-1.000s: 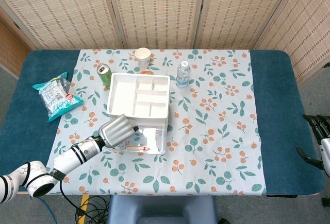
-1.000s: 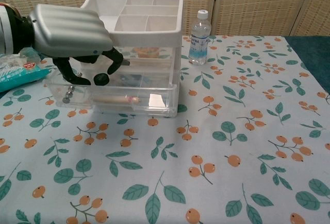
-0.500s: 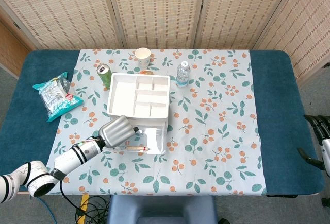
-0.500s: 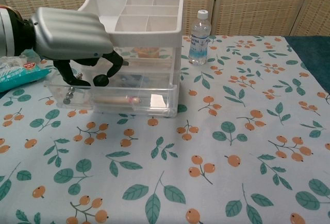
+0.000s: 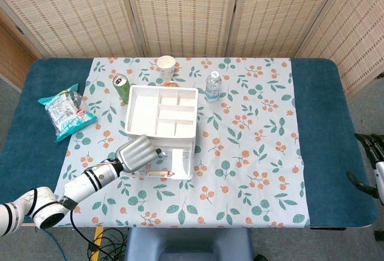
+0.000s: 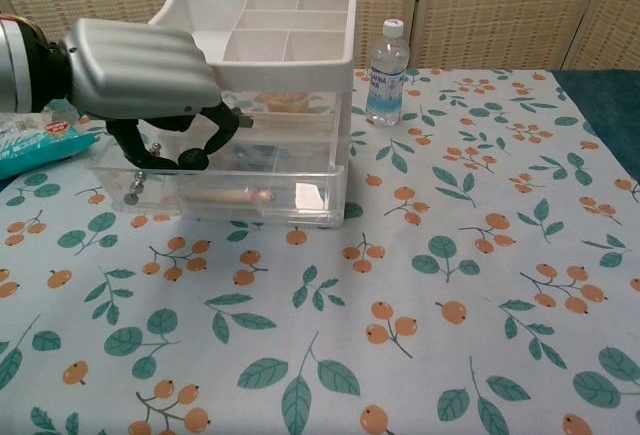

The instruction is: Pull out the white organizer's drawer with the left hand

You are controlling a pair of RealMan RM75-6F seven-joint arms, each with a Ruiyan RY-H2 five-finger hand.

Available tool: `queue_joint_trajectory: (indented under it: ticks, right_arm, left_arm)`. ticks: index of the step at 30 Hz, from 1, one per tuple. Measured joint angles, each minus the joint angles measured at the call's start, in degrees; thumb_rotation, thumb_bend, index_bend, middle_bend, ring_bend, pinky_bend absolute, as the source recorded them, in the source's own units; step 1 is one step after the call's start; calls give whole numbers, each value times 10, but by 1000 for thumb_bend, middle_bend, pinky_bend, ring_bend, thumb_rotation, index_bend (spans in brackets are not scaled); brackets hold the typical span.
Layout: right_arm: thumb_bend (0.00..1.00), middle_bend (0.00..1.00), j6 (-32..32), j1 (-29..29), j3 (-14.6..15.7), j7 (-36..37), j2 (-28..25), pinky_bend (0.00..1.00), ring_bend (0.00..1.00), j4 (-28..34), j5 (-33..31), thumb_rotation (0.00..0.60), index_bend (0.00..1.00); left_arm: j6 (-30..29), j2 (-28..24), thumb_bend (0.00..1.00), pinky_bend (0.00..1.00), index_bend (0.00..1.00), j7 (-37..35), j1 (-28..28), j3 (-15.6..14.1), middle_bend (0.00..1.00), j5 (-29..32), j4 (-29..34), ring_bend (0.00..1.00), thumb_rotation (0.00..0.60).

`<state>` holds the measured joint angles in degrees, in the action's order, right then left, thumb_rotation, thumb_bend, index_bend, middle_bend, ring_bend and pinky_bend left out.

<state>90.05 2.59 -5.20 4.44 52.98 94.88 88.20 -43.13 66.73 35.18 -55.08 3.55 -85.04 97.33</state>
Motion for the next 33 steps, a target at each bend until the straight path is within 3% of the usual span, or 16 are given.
queue_joint_trajectory:
  ticks: [23, 33]
  right_arm:
    - [253, 176, 5, -3, 0, -1, 0, 175, 162, 1, 1, 600, 115]
    - [253, 176, 8, -5, -1, -1, -1, 175, 162, 2, 3, 600, 115]
  left_arm:
    - [-12, 1, 260, 1000, 524, -14, 2, -5, 1000, -6, 1, 1000, 600]
    - [-58, -14, 260, 1000, 526, -39, 21, -4, 1000, -24, 19, 1000, 600]
